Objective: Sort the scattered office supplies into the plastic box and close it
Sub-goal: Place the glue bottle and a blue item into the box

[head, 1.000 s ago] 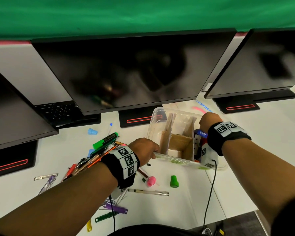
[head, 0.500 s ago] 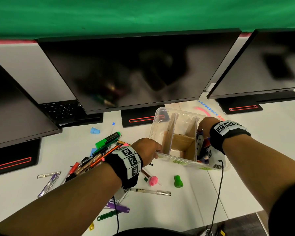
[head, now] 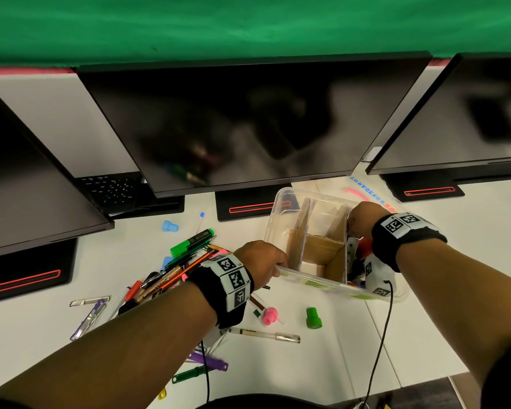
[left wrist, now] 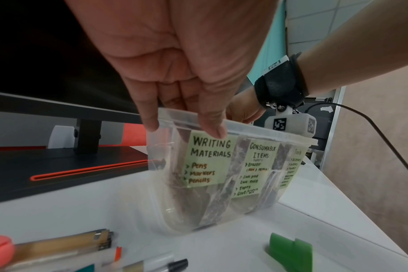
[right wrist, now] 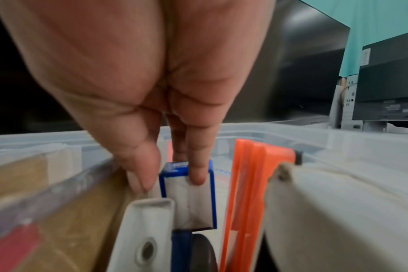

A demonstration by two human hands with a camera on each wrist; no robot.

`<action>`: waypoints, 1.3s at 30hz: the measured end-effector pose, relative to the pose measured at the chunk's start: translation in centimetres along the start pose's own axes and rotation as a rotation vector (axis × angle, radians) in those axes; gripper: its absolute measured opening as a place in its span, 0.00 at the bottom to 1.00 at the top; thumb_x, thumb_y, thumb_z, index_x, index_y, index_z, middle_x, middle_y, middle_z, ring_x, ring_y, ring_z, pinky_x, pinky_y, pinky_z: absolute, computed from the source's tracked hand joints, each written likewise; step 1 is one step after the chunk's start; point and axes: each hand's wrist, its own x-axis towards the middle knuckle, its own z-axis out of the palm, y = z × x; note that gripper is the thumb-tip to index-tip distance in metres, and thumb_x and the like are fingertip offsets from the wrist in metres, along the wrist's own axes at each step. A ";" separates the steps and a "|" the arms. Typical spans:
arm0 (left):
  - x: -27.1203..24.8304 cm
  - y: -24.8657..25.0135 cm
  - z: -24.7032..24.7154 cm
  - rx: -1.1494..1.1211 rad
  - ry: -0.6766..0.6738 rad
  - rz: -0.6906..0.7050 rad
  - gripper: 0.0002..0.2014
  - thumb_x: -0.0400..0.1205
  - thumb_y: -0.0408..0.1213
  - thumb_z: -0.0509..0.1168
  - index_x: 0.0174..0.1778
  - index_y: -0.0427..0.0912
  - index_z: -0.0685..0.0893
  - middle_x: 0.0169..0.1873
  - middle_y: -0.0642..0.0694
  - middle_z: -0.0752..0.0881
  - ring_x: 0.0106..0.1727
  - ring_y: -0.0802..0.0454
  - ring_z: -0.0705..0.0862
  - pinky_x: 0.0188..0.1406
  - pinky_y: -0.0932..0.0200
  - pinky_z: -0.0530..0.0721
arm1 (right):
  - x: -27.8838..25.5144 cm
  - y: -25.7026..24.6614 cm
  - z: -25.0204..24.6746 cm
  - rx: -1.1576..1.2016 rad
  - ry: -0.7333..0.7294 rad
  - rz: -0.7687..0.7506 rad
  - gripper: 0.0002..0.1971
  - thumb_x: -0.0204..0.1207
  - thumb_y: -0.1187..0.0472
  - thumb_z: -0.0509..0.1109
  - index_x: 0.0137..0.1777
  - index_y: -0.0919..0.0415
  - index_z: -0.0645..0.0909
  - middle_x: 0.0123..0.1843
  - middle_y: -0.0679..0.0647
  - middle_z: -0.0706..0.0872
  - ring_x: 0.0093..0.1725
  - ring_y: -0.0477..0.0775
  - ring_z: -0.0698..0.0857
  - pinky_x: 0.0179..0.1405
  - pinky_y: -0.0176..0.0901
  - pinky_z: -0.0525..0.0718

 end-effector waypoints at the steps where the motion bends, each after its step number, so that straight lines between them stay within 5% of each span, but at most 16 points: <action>1: 0.0 0.0 0.0 -0.002 0.001 0.001 0.13 0.80 0.32 0.66 0.59 0.49 0.85 0.53 0.48 0.88 0.58 0.48 0.83 0.59 0.53 0.82 | -0.3 -0.2 -0.3 0.068 0.005 0.027 0.11 0.69 0.63 0.75 0.51 0.62 0.87 0.47 0.58 0.88 0.46 0.59 0.86 0.52 0.47 0.85; 4: 0.0 0.0 0.1 -0.006 0.002 0.000 0.13 0.80 0.33 0.66 0.58 0.49 0.85 0.54 0.48 0.88 0.58 0.48 0.83 0.60 0.52 0.82 | -0.4 0.7 -0.5 0.165 0.013 0.044 0.08 0.67 0.65 0.77 0.46 0.62 0.89 0.45 0.57 0.90 0.48 0.59 0.87 0.52 0.48 0.86; 9: 0.1 -0.1 0.3 -0.013 0.009 -0.008 0.12 0.80 0.33 0.66 0.57 0.50 0.85 0.53 0.48 0.88 0.58 0.48 0.83 0.59 0.54 0.82 | -0.3 0.8 -0.7 -0.008 0.083 0.046 0.13 0.71 0.59 0.74 0.53 0.64 0.86 0.47 0.59 0.87 0.46 0.58 0.83 0.51 0.46 0.83; 12: 0.1 0.0 0.3 0.003 0.007 -0.005 0.13 0.80 0.33 0.66 0.59 0.48 0.85 0.55 0.46 0.88 0.58 0.47 0.83 0.59 0.54 0.81 | -0.3 0.4 -0.8 -0.057 0.101 0.009 0.13 0.74 0.60 0.71 0.56 0.65 0.85 0.52 0.61 0.86 0.52 0.59 0.84 0.54 0.46 0.82; 16: 0.1 0.0 0.4 -0.006 0.012 -0.006 0.13 0.80 0.33 0.67 0.60 0.48 0.85 0.55 0.46 0.87 0.58 0.46 0.83 0.59 0.54 0.81 | -0.1 0.2 -0.4 -0.008 0.090 -0.019 0.14 0.71 0.62 0.74 0.56 0.63 0.84 0.49 0.59 0.86 0.46 0.57 0.81 0.53 0.47 0.82; 21: 0.2 0.0 0.4 0.001 0.013 -0.008 0.14 0.80 0.33 0.67 0.60 0.49 0.84 0.55 0.47 0.87 0.59 0.46 0.83 0.60 0.54 0.82 | -1.7 -0.8 -2.3 -0.035 0.154 -0.149 0.14 0.77 0.59 0.68 0.58 0.64 0.84 0.58 0.61 0.86 0.58 0.60 0.82 0.60 0.48 0.79; 27: 0.2 -0.6 0.3 -0.004 0.046 0.019 0.16 0.81 0.31 0.64 0.62 0.50 0.83 0.55 0.50 0.88 0.60 0.51 0.82 0.53 0.62 0.76 | -6.7 -4.6 -2.9 0.046 0.163 -0.331 0.09 0.75 0.55 0.69 0.48 0.59 0.85 0.51 0.57 0.87 0.51 0.58 0.84 0.53 0.46 0.81; 30: -0.1 -1.5 -0.3 0.022 0.050 0.045 0.15 0.81 0.32 0.63 0.62 0.51 0.84 0.57 0.50 0.87 0.63 0.49 0.81 0.60 0.59 0.77 | -10.3 -6.8 -1.4 0.046 0.082 -0.443 0.05 0.75 0.56 0.68 0.39 0.54 0.82 0.44 0.54 0.85 0.44 0.54 0.81 0.44 0.42 0.76; 33: -1.1 -2.5 -0.9 0.062 0.119 0.134 0.17 0.81 0.35 0.64 0.65 0.51 0.82 0.68 0.48 0.80 0.74 0.50 0.72 0.75 0.59 0.67 | -13.0 -8.3 0.3 -0.005 0.056 -0.582 0.07 0.75 0.59 0.67 0.44 0.59 0.86 0.46 0.54 0.87 0.43 0.52 0.79 0.44 0.40 0.76; 35: -2.0 -3.5 -1.4 0.052 0.248 0.173 0.18 0.82 0.34 0.64 0.67 0.48 0.81 0.71 0.49 0.78 0.77 0.51 0.68 0.76 0.63 0.59 | -13.9 -9.0 1.9 -0.021 0.038 -0.656 0.08 0.75 0.57 0.67 0.48 0.57 0.87 0.48 0.53 0.89 0.46 0.53 0.83 0.50 0.43 0.82; 39: -4.0 -6.1 -2.3 0.015 0.255 0.013 0.15 0.84 0.35 0.60 0.66 0.50 0.81 0.66 0.49 0.81 0.71 0.49 0.74 0.71 0.57 0.69 | -14.2 -9.7 6.3 -0.107 -0.081 -0.699 0.11 0.77 0.61 0.65 0.57 0.56 0.83 0.58 0.53 0.86 0.57 0.53 0.83 0.57 0.42 0.81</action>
